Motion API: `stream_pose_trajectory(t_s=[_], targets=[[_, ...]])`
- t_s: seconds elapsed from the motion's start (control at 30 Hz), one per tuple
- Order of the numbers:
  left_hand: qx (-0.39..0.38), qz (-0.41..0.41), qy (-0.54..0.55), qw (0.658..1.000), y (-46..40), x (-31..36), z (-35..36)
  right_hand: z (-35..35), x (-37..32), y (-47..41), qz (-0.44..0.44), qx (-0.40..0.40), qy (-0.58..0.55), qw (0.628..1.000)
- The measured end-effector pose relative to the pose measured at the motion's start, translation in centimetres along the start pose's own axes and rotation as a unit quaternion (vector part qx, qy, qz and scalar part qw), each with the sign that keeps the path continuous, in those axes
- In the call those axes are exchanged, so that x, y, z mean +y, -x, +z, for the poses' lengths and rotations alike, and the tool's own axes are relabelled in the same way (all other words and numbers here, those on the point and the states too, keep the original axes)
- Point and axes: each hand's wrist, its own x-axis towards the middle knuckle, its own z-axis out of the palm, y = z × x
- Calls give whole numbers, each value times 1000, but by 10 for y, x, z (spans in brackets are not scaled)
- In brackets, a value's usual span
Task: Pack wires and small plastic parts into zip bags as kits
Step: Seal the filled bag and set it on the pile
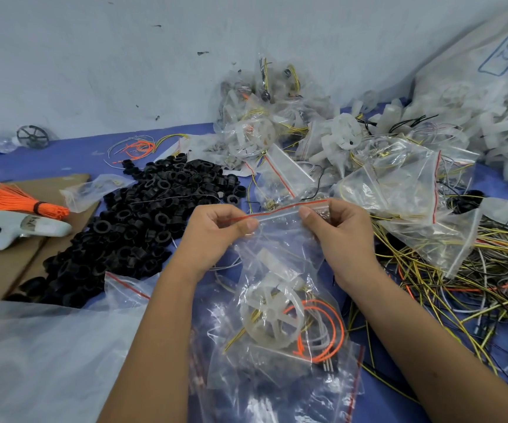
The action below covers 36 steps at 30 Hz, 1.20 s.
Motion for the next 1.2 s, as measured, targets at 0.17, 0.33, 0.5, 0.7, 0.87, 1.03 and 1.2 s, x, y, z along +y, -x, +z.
stream_pose_trajectory(t_s=[0.17,0.33,0.5,0.7,0.87,1.03,1.2], targets=[[21,16,-13,1000,-1,1,-3,3,-5,3,-4,7,5,1000],[78,-24,61,995,1,-2,-9,-2,-7,-1,25,56,-14,998],[63,-1,36,997,-2,-8,-14,-2,-8,-1,24,60,-6,998],[22,-143,93,985,1,4,-3,-2,-9,-1,32,91,-18,995],[-196,-254,96,942,8,10,1,-5,-13,-3,-4,154,-12,988],[-244,-187,30,951,12,18,8,-8,-18,-3,-7,142,23,990],[-185,-112,69,974,7,13,11,-3,-23,2,39,73,14,996]])
